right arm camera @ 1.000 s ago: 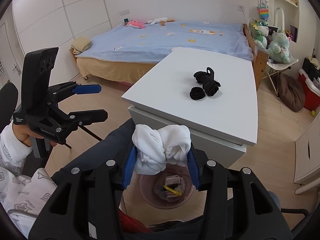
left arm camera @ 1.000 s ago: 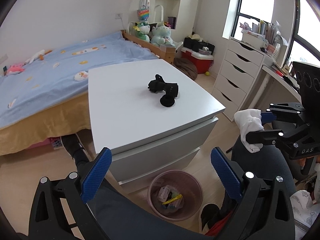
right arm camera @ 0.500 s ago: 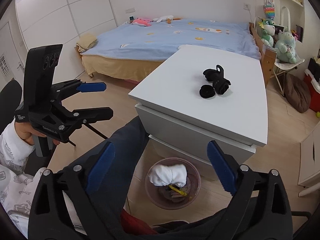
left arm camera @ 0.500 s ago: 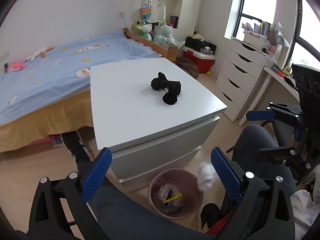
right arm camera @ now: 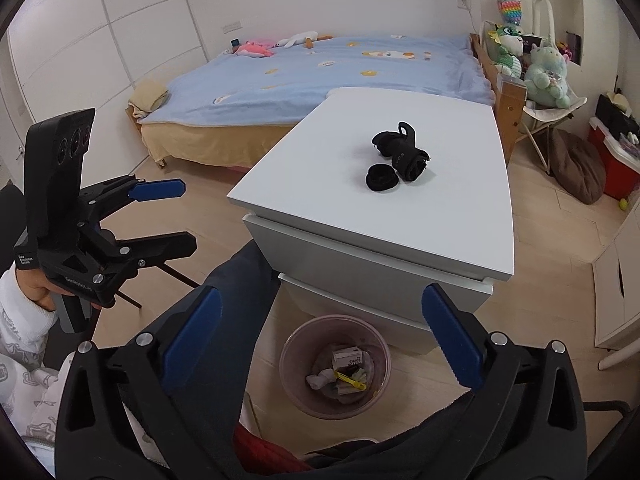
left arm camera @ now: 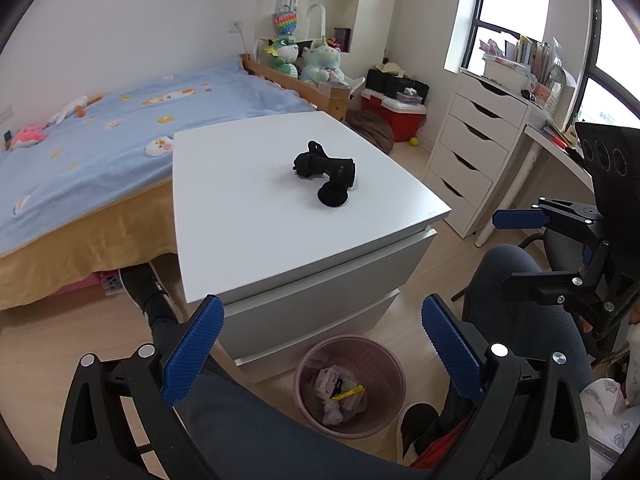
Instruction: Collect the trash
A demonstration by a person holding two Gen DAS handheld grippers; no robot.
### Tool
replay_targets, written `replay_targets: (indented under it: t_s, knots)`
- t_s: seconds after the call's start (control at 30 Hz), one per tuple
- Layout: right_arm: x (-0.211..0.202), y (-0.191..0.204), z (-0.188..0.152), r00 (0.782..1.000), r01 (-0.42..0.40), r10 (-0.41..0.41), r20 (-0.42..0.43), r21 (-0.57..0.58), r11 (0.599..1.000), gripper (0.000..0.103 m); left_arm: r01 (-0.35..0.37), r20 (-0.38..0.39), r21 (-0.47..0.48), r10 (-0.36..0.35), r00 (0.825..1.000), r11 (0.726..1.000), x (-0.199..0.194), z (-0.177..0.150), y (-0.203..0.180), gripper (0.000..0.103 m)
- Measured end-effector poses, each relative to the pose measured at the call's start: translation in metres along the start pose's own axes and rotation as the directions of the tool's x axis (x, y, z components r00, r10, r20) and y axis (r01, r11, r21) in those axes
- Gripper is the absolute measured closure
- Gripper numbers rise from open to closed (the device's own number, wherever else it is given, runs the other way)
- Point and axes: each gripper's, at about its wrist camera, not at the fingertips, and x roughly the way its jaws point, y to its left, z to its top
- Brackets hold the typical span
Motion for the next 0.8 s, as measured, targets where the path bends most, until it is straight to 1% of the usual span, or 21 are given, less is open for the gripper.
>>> replay_targets:
  t_s: [0.17, 0.23, 0.43, 0.57, 0.67, 0.8]
  knots:
    - [0.000, -0.011, 0.009, 1.000, 0.023, -0.024, 0.019, 0.034, 0.999, 0.005, 0.007, 0.004, 0.003, -0.007, 1.000, 1.000, 0.004, 0.004, 0.000, 0.008]
    - [0.000, -0.014, 0.015, 0.999, 0.038, -0.039, 0.025, 0.031, 0.999, 0.005, 0.006, 0.006, 0.006, -0.006, 1.000, 1.000, 0.006, 0.007, 0.000, 0.008]
    - [0.008, -0.031, 0.044, 0.998, 0.061, -0.062, 0.031, 0.032, 0.998, 0.004, 0.005, 0.019, 0.014, -0.005, 1.000, 1.000, 0.011, 0.017, -0.001, 0.008]
    - [0.021, -0.038, 0.066, 0.998, 0.068, -0.068, 0.011, 0.004, 0.998, 0.004, 0.005, 0.017, 0.022, -0.005, 1.000, 1.000, 0.014, 0.020, -0.001, 0.008]
    - [0.035, -0.044, 0.082, 0.995, 0.103, -0.104, -0.008, -0.025, 0.994, 0.004, 0.002, 0.011, 0.023, -0.002, 1.000, 1.000, 0.017, 0.021, -0.001, 0.008]
    - [0.052, -0.053, 0.102, 0.994, 0.105, -0.106, -0.035, -0.032, 0.994, 0.004, -0.001, 0.005, 0.024, 0.001, 1.000, 1.000, 0.019, 0.021, 0.000, 0.008]
